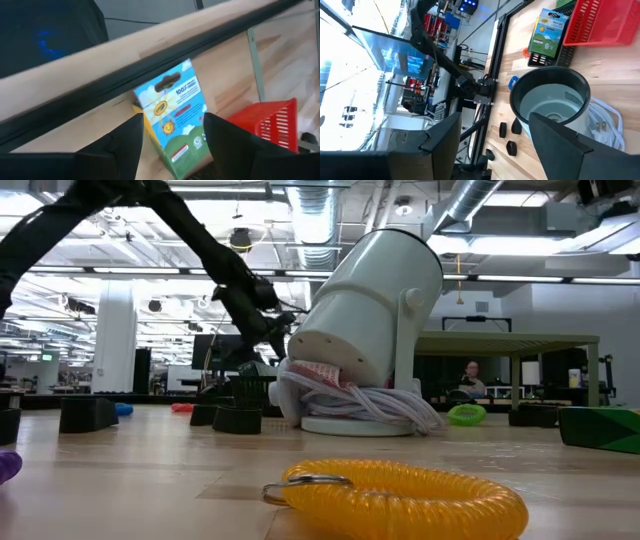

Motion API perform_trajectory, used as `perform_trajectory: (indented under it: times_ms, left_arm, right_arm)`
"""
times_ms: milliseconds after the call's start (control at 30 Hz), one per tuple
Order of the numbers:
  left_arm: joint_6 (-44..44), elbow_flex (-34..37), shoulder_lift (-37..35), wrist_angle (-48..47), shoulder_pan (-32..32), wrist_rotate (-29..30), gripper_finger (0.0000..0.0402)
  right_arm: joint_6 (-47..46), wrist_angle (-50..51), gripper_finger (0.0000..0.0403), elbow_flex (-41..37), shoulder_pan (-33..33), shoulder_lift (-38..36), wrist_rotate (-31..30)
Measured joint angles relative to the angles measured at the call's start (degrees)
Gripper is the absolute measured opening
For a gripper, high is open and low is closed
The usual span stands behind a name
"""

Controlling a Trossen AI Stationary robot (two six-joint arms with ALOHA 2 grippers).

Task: Pick & Place Office Desk Supplies
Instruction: Put the crayon box into the black bin

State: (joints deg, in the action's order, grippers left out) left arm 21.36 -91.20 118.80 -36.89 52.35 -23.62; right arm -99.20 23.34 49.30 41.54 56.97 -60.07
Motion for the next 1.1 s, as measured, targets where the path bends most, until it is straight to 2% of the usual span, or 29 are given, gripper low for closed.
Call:
perform_trajectory:
  times_ms: [233,1100]
  left_arm:
    - [0.0,0.0,3.6,1.7,-0.5,0.6,0.0188]
    - [0.5,0.0,6.7,5.5,-1.0,3.0,0.0185]
  right_arm:
    - [0.2,-0.1,0.0230,0.0,0.0,0.0,0.0]
    - [0.4,-1.1,0.0230,0.0,1.6,0.0,0.0]
